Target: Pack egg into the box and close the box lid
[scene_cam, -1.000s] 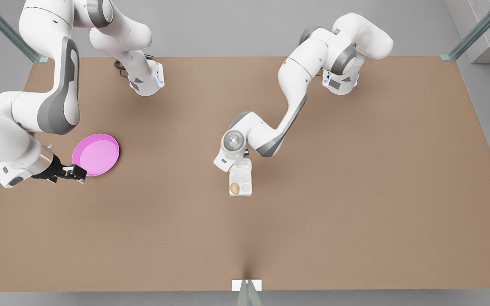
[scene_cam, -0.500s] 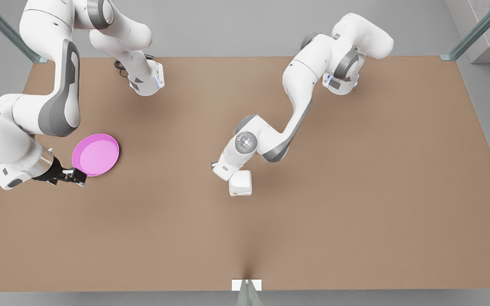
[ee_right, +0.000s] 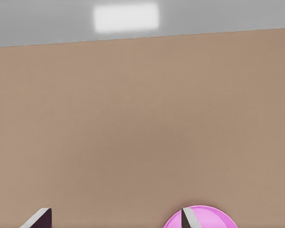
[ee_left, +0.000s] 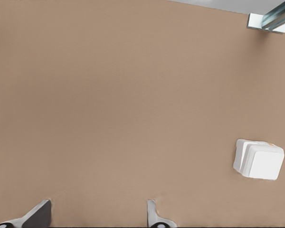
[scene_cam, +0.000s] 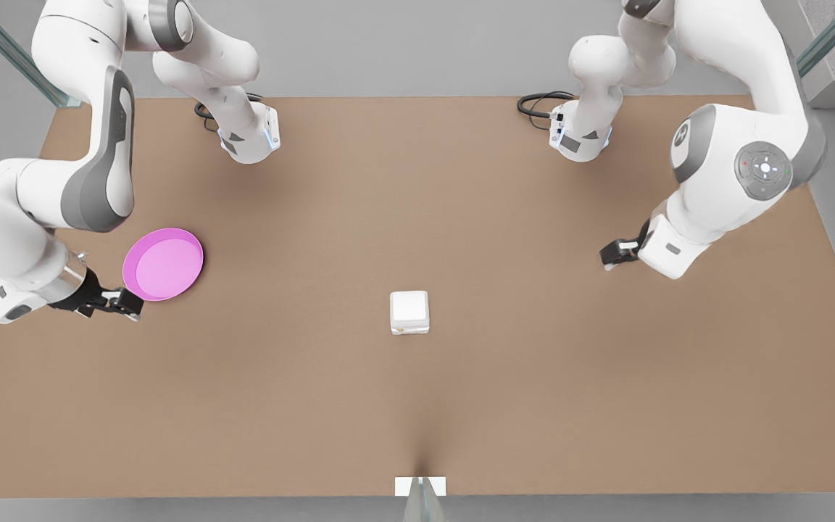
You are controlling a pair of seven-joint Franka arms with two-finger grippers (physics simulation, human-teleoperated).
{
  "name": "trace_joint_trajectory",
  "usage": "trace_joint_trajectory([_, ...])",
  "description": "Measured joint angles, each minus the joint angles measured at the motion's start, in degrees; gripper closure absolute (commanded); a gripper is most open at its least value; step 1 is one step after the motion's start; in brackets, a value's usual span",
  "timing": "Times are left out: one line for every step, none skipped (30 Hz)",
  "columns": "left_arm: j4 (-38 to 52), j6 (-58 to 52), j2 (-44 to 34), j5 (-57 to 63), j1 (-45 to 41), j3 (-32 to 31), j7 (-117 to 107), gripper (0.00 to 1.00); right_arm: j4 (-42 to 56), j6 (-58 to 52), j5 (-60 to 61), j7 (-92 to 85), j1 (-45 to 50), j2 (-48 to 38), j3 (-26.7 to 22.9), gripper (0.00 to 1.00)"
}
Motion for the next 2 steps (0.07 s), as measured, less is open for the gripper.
trace_joint_trajectory([-0.96,-0.46,-0.90,1.29,0.28,-0.52,0.70,0.00,0.05,0.01,-0.01,0.04,-0.02,0.05,-0.03,0.00])
trace_joint_trajectory([-1.46,-0.84,-1.27,2.26,0.37,-0.80,1.36,0.00,0.07,0.02,-0.01,0.07,-0.01,0.08,-0.04,0.00])
